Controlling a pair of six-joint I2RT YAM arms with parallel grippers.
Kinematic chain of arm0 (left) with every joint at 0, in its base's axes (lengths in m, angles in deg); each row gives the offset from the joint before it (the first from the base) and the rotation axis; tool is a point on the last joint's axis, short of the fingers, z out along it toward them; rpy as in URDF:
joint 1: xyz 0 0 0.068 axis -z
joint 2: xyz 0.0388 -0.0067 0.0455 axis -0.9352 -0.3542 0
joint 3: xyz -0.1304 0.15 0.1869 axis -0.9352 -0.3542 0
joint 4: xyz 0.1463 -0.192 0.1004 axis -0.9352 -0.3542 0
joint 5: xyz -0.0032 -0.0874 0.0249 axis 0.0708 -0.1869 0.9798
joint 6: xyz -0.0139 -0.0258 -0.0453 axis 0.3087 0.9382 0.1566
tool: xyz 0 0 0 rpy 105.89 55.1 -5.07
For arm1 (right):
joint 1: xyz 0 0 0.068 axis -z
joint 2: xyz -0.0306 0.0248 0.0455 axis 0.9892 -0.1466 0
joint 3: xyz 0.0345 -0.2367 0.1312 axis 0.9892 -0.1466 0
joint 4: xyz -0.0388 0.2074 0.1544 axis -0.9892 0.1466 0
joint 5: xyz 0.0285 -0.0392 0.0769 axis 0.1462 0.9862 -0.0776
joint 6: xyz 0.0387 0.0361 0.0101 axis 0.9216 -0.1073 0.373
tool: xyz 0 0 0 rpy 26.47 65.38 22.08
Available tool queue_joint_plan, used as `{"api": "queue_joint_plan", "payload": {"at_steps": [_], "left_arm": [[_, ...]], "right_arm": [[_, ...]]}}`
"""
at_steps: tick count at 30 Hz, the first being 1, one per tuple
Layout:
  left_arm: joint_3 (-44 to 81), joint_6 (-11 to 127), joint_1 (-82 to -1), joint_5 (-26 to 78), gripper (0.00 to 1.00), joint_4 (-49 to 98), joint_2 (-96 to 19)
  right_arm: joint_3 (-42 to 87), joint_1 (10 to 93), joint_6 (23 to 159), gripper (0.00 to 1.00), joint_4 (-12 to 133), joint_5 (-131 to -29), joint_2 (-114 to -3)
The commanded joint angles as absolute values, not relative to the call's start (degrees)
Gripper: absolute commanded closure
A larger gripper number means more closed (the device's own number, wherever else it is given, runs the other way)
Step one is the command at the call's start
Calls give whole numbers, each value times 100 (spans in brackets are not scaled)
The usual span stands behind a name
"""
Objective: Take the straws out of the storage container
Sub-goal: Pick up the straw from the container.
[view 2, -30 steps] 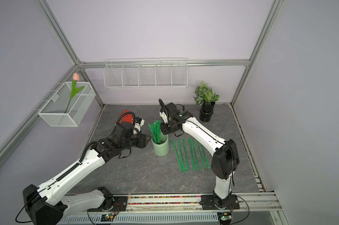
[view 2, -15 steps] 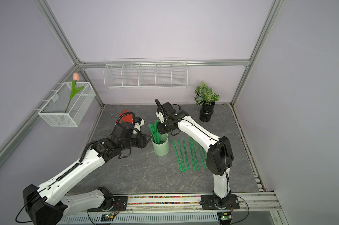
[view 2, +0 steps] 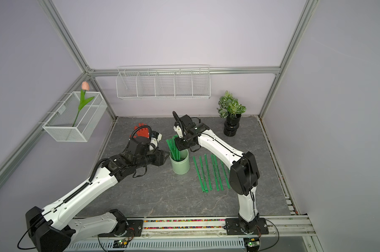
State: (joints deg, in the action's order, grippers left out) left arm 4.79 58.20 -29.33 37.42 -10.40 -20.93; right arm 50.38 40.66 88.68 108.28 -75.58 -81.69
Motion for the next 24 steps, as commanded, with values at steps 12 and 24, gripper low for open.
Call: {"api": "queue_joint_plan", "payload": {"at_steps": [12,24], "left_arm": [[474,5821,-2920,3706,45,-1042,-2065],[479,5821,-2919,3681,45,-1042,-2057]], "right_arm": [[5248,3938,8798,80,11333,-7446,-8041],[5204,3892,8780,87,11417,-7358,-8067]]}}
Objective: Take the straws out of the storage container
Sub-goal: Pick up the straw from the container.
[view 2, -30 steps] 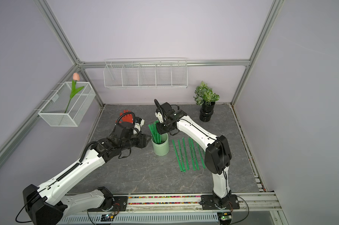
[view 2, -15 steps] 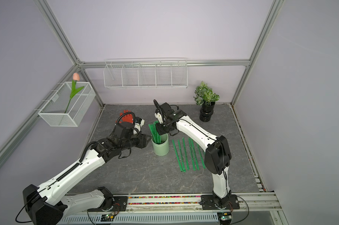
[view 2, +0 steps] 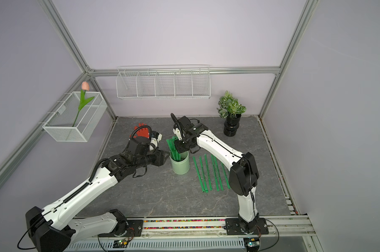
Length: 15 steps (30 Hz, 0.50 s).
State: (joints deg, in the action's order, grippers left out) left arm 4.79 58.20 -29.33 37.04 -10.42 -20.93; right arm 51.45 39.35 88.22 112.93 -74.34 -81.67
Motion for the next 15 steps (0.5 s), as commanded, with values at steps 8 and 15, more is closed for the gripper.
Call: {"api": "queue_joint_plan", "payload": {"at_steps": [8,15], "left_arm": [[478,5819,-2921,3681,45,-1042,-2059],[483,5823,-2918,3663,45,-1042,-2072]], "right_arm": [[5213,3859,8767,89,11503,-7313,-7936],[5312,3858,8692,88,11731,-7233,-7638]]}}
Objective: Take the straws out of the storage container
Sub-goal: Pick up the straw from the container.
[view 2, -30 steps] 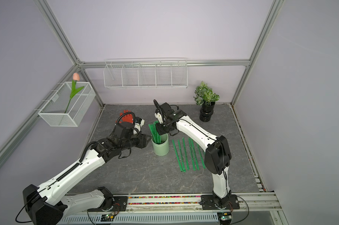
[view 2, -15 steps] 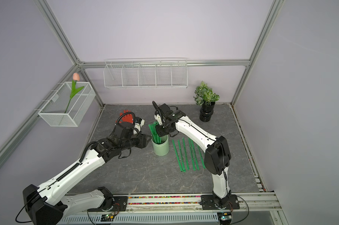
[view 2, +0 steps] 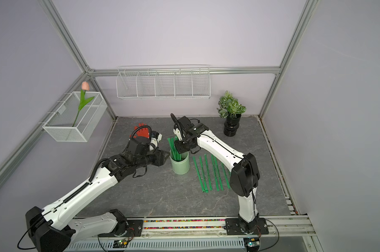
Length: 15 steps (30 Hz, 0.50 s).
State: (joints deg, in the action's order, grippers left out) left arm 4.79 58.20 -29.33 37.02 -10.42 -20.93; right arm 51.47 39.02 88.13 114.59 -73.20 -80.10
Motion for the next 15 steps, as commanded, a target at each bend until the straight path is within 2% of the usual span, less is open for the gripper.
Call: {"api": "queue_joint_plan", "payload": {"at_steps": [1,8,15], "left_arm": [[483,5819,-2918,3664,45,-1036,-2069],[483,5820,-2918,3660,45,-1042,-2081],[483,5821,-2918,3654,45,-1042,-2086]], "right_arm": [[5352,3860,8678,88,11815,-7217,-7603],[5597,3855,8635,88,11945,-7263,-7437],[5914,3911,8544,88,12050,-7743,-7349]]}}
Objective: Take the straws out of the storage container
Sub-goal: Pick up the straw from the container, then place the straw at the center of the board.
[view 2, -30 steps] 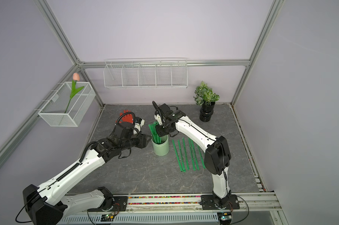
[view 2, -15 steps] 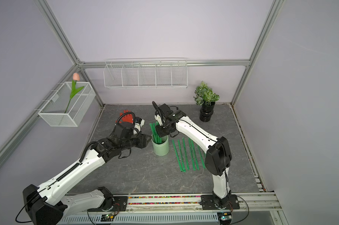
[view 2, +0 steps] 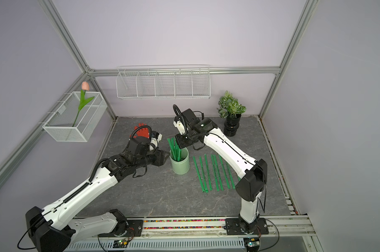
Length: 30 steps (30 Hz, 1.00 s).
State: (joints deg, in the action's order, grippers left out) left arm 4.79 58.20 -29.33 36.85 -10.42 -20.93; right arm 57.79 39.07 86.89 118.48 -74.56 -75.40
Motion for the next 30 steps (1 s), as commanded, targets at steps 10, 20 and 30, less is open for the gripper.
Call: {"api": "queue_joint_plan", "payload": {"at_steps": [10,20,30], "left_arm": [[484,5820,-2922,3654,45,-1042,-2065],[488,5819,-2918,3673,45,-1042,-2074],[483,5817,-2918,3660,45,-1038,-2082]], "right_arm": [[5738,4136,7704,88,12022,-8422,-7194],[5735,4375,7684,89,12007,-8602,-6848],[5949,4852,7874,89,12251,-8866,-6222]]}}
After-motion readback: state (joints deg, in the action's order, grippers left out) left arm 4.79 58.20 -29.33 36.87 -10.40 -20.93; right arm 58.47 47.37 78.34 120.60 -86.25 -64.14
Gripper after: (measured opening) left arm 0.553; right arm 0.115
